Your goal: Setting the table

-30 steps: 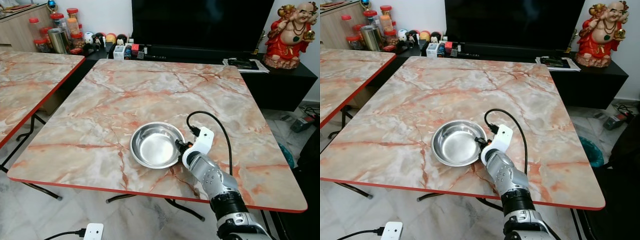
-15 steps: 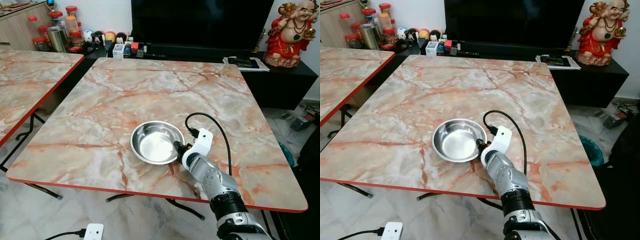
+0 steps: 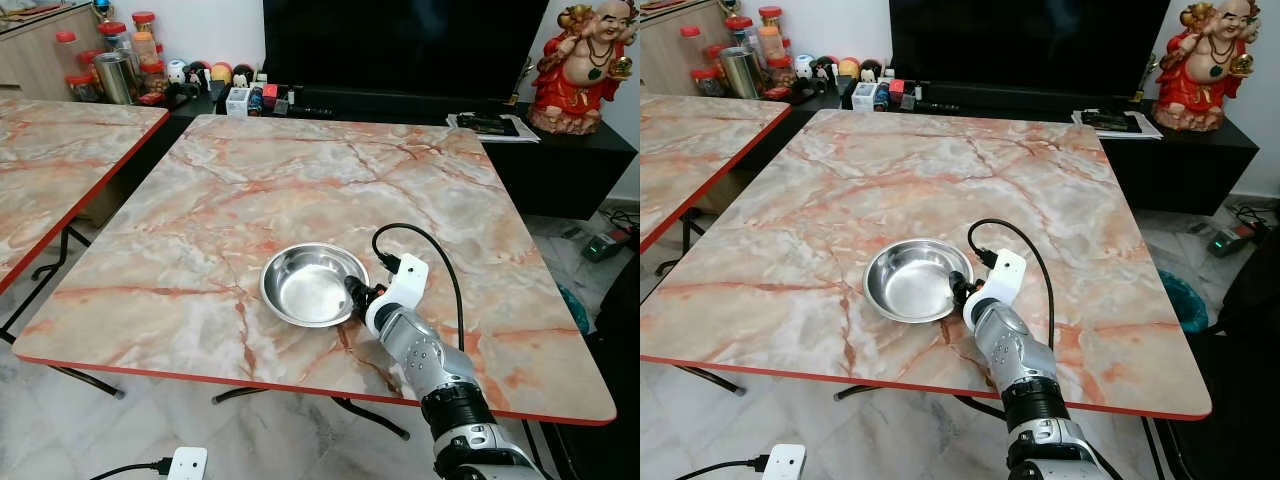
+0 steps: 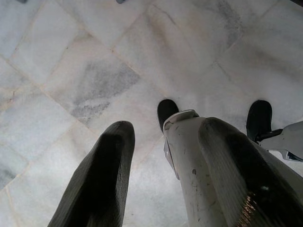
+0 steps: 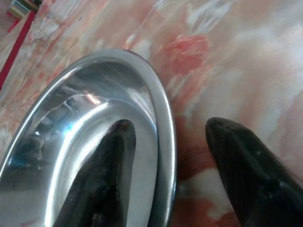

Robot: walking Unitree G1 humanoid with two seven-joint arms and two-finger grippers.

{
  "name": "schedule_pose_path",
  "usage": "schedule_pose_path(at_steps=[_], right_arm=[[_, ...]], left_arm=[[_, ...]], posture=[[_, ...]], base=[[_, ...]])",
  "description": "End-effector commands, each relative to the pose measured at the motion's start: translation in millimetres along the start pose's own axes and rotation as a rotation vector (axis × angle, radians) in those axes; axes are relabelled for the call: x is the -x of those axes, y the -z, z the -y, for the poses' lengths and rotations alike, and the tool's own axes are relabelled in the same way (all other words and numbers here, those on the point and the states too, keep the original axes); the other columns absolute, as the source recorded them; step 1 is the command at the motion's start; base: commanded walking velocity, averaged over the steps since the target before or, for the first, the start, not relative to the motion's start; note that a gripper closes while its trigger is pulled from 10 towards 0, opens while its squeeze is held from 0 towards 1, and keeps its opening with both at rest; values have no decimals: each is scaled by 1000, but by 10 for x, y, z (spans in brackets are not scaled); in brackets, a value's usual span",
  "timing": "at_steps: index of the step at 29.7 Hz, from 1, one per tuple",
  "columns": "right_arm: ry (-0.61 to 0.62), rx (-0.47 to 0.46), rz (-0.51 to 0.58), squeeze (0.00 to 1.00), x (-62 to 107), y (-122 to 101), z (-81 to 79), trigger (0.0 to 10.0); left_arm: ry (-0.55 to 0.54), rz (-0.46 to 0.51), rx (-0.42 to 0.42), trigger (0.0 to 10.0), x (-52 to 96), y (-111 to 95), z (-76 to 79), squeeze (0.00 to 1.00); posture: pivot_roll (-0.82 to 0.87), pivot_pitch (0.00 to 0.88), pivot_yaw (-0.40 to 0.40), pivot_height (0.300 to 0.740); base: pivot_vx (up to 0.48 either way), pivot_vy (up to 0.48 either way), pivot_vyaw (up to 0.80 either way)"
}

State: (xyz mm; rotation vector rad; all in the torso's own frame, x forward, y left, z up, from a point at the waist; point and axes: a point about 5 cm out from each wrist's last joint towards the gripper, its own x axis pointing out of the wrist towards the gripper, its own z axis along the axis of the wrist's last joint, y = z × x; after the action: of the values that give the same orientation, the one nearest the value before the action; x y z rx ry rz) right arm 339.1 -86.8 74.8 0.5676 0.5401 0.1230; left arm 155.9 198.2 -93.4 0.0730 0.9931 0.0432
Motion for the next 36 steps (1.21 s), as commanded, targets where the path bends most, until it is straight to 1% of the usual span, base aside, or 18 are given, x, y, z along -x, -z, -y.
schedule_pose_path(at_steps=[1,9,12,13,15,16,23,25,27,28,29,30,31,32,33,34,35,36], right_arm=[[-18,15,32,1000,-5,-102,-70,10000],[-20,17,52,1000,-6,-126,-61,10000],[-37,10,84,1000,-1,-170,-87,10000],[-59,0,117,322,6,-217,-117,10000],[-73,-3,139,322,12,-248,-135,10000],[-102,-12,174,0,24,-307,-175,10000],[-173,-44,235,0,57,-402,-251,10000],[-208,-61,285,0,79,-453,-279,10000],[-255,-84,357,0,120,-531,-314,10000],[-273,-64,427,0,163,-607,-336,10000],[-250,-11,470,0,184,-647,-330,10000],[-224,71,525,0,211,-694,-332,10000],[-224,71,525,0,211,-694,-332,10000],[-228,86,568,0,242,-737,-351,10000],[-231,79,602,0,269,-773,-361,10000],[-230,108,627,0,288,-796,-369,10000],[-217,199,668,0,316,-827,-387,10000],[-213,231,684,0,326,-834,-394,10000]], left_arm=[[3,-14,2,10000,1,19,-2,0],[2,-16,2,10000,2,23,-7,0],[1,-18,2,10000,4,30,-14,0],[1,-18,2,10000,4,31,-15,0],[1,-18,2,10000,5,33,-14,0],[1,-19,2,10000,5,36,-14,0],[1,-19,3,10000,4,33,-12,0],[2,-18,4,10000,4,30,-10,0],[1,-17,4,10000,3,26,-10,0],[1,-16,4,10000,2,23,-10,0],[1,-16,3,10000,2,22,-10,0],[1,-15,1,10000,2,20,-9,0],[1,-15,1,10000,2,20,-9,0],[0,-10,2,10000,1,14,-7,0],[-1,-4,2,10000,1,8,-6,0],[-1,-1,2,10000,1,4,-6,0],[-1,1,0,10000,1,2,-7,0],[-1,1,-1,10000,1,1,-8,0]], posture=[[-46,0,-35,740],[-46,0,-35,740],[-45,0,-32,740],[-44,0,-32,740],[-44,0,-32,740],[-44,0,-31,740],[-44,0,-31,740],[-42,0,-32,740],[-43,0,-32,740],[-47,0,-30,740],[-47,0,-30,740],[-46,0,-31,740],[-46,0,-31,740],[-46,0,-29,740],[-47,0,-29,740],[-47,0,-29,740],[-51,0,-27,740],[-51,0,-27,740]], base=[[0,0,0],[0,0,0],[0,0,0],[0,0,0],[0,0,0],[0,0,0],[0,0,0],[0,0,0],[0,0,0],[0,0,0],[0,0,0],[0,0,0],[0,0,0],[0,0,0],[0,0,0],[0,0,0],[0,0,0],[0,0,0]])
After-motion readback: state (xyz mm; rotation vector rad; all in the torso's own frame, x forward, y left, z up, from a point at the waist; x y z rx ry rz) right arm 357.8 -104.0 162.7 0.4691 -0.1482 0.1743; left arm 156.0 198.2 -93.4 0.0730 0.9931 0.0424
